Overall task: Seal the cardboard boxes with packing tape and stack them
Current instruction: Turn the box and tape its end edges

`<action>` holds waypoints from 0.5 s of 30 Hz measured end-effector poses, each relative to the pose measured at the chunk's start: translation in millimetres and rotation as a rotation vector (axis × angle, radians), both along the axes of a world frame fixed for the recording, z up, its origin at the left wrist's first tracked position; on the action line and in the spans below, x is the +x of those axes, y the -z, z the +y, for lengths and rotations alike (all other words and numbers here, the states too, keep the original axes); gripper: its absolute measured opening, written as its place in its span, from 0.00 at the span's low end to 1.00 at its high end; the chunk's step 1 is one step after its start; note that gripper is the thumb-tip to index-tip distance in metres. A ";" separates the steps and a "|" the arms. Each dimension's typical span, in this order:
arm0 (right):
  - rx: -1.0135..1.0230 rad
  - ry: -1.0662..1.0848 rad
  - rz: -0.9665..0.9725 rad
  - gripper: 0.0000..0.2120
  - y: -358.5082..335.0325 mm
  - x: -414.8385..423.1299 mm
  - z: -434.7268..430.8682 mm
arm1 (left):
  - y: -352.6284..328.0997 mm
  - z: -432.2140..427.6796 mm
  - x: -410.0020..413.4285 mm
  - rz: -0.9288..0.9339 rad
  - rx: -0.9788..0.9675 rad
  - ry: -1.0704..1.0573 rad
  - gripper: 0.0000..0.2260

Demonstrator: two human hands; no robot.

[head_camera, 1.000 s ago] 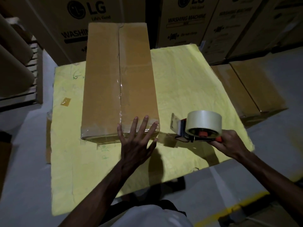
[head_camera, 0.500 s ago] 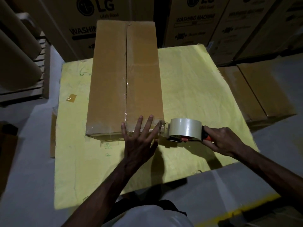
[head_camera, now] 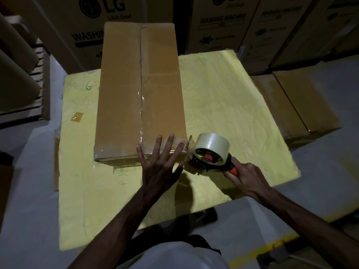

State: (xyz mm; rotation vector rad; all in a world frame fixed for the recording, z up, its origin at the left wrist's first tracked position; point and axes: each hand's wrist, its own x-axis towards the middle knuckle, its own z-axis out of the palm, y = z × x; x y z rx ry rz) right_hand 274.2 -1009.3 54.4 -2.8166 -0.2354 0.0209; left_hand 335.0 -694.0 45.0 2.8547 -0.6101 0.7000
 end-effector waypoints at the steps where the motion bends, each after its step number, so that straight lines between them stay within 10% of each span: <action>1: 0.002 0.008 0.006 0.29 -1.7 0.8 1.9 | -1.5 -0.3 0.3 -0.012 -0.011 -0.006 0.32; 15: 0.100 -0.130 -0.229 0.13 17.0 -33.7 -19.3 | 3.9 -4.3 -12.8 -0.097 -0.055 -0.008 0.26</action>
